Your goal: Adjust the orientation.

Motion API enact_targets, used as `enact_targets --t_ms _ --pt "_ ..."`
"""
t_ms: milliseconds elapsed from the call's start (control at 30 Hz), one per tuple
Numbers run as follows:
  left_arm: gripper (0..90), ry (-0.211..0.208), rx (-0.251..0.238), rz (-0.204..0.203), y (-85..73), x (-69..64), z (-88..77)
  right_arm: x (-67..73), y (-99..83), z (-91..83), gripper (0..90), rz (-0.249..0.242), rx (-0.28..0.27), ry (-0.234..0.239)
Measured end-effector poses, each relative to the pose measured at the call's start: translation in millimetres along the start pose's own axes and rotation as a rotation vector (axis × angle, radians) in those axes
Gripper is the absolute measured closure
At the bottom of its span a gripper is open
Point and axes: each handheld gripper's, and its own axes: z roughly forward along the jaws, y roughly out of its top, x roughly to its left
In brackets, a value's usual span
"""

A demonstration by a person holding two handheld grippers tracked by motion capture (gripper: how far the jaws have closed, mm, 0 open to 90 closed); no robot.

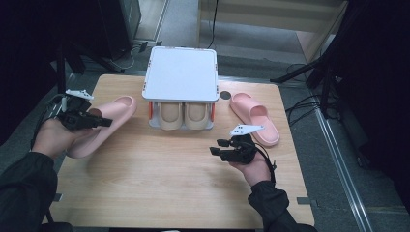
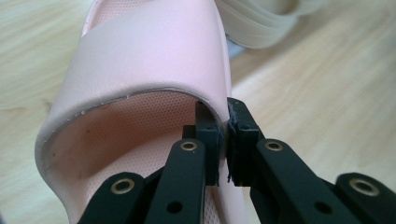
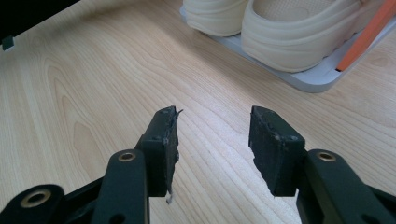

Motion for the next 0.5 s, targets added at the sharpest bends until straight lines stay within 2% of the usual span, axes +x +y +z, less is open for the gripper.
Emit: enact_targets --t_ms 233,500 --pt "84.8 -0.050 0.006 0.064 -8.7 -40.5 9.3 1.6 4.8 4.5 52.9 0.000 0.000 0.018" --pt "84.7 -0.117 0.006 0.138 -4.3 -85.5 29.7 7.2 7.7 8.4 54.6 0.003 0.013 0.021"
